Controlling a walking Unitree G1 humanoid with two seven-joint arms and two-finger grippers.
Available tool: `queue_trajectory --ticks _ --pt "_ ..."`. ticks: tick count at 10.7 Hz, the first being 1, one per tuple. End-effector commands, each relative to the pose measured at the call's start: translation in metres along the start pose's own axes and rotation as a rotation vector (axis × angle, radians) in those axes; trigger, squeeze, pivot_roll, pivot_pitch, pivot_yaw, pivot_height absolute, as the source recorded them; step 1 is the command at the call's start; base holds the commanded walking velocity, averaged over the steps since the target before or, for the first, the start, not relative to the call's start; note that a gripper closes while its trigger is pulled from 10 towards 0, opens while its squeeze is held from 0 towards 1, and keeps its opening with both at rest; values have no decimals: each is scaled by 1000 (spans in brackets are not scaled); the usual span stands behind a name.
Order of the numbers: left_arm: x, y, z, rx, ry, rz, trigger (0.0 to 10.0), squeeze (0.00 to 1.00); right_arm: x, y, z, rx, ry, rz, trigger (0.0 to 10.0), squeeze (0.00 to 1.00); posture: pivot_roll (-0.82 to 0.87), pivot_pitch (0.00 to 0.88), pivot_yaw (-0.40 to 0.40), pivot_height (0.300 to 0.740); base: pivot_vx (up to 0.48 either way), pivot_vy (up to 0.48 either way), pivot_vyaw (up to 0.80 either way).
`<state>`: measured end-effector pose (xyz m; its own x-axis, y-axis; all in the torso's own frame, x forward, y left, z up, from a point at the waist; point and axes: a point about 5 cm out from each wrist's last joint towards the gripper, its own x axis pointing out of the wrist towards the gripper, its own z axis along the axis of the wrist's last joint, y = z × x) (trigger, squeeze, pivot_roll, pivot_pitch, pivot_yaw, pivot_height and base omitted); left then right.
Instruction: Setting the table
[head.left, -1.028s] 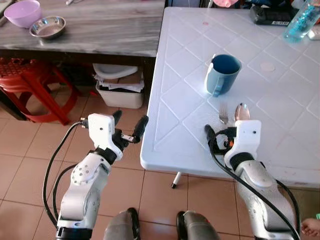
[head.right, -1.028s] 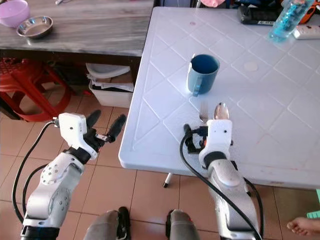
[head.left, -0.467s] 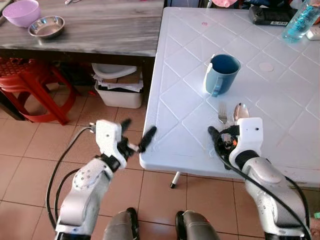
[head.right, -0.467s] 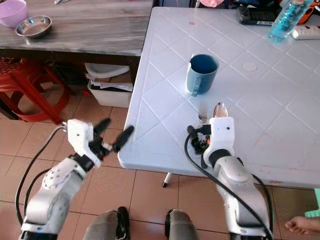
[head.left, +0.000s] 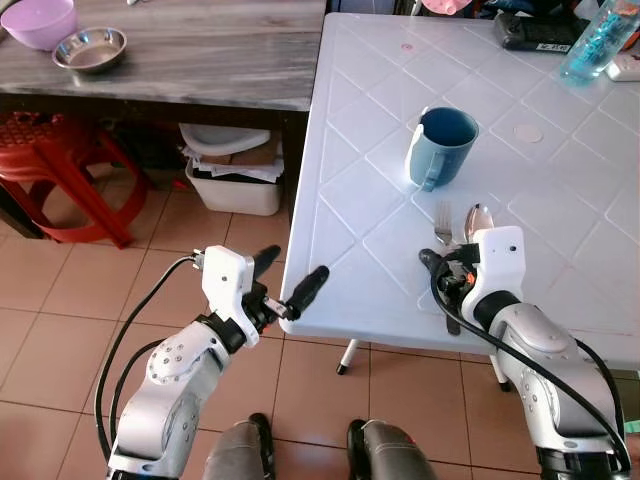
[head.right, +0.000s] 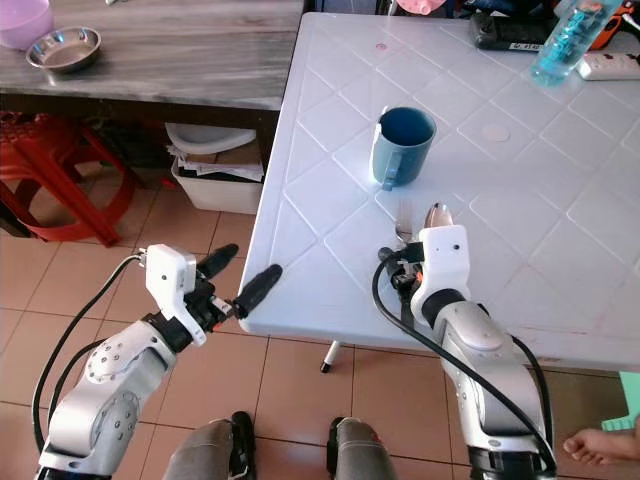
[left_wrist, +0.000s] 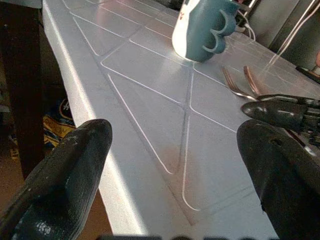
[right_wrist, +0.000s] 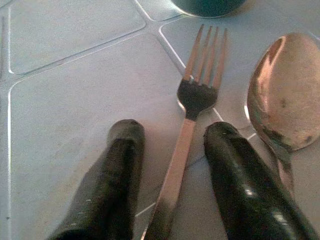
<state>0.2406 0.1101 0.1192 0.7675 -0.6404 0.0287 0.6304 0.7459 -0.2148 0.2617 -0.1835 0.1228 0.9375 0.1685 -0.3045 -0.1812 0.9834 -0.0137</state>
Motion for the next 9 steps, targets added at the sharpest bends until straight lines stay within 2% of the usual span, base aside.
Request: queue_trajectory --ticks 1,4,9 --pt "-2 -3 0 -1 10 -21 10000 0 0 -6 -37 21 181 -22 0 0 -69 224 19 740 0 0 0" --pt "-2 -4 0 -1 12 -37 10000 0 3 -14 -37 19 165 -70 0 0 -72 227 20 740 0 0 0" --pt "-2 -5 -1 29 13 -31 10000 0 5 -11 -38 77 161 -69 0 0 -70 226 14 740 0 0 0"
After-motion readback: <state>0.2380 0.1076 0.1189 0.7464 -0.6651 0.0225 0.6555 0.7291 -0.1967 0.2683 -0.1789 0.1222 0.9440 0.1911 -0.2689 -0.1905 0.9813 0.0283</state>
